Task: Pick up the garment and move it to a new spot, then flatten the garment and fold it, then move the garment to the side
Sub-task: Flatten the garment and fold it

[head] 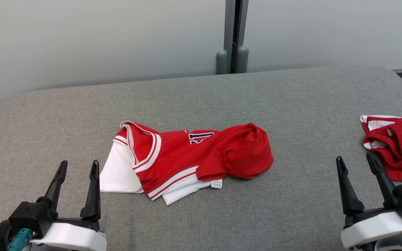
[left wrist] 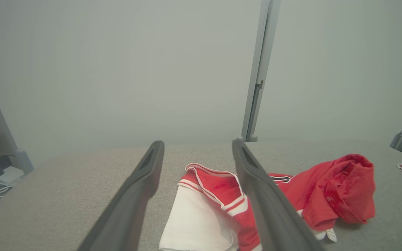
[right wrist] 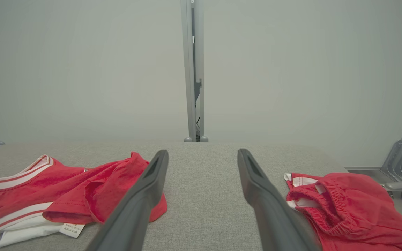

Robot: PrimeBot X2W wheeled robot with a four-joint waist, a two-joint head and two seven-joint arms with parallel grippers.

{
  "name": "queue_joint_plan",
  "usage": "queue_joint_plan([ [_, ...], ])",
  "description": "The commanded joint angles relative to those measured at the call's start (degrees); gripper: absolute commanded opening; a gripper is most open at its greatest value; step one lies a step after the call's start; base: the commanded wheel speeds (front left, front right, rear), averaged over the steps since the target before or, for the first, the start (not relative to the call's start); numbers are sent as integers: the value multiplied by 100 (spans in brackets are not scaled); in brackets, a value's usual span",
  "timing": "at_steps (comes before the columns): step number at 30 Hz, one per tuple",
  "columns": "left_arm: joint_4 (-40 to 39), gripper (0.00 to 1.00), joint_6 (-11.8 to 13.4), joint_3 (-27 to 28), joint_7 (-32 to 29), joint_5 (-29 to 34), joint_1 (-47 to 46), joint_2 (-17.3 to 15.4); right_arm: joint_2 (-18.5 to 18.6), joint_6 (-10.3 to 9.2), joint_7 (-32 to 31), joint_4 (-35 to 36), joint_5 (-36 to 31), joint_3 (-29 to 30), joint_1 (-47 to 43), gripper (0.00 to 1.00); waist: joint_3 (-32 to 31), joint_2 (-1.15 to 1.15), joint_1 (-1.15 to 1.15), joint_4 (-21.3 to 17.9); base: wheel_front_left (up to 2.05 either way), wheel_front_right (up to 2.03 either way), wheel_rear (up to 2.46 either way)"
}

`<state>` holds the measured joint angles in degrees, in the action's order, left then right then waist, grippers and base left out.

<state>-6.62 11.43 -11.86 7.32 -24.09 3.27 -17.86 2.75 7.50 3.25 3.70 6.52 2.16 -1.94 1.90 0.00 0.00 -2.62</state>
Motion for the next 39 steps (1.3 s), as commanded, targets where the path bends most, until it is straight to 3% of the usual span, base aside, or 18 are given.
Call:
queue_joint_plan([
  [1, 21, 100, 30, 18, -6, -13, 14, -38, 23, -2, -12, 30, 2, 16, -50, 100, 1, 0, 0, 2, 0, 0, 0],
  [29, 155, 100, -12, -105, 64, -42, -327, -41, 22, -2, 35, -36, 69, -42, 140, 100, 172, 0, 0, 174, 0, 0, 0],
  [35, 153, 100, -58, -166, 126, -49, -533, 11, 21, -2, -80, -168, -53, -504, 532, 100, 358, 0, 0, 517, 0, 0, 0],
  [39, 201, 100, -118, -215, 204, -95, -663, 95, 31, -2, -220, -442, -89, -1210, 984, 100, 540, 0, 0, 787, 0, 0, 0],
])
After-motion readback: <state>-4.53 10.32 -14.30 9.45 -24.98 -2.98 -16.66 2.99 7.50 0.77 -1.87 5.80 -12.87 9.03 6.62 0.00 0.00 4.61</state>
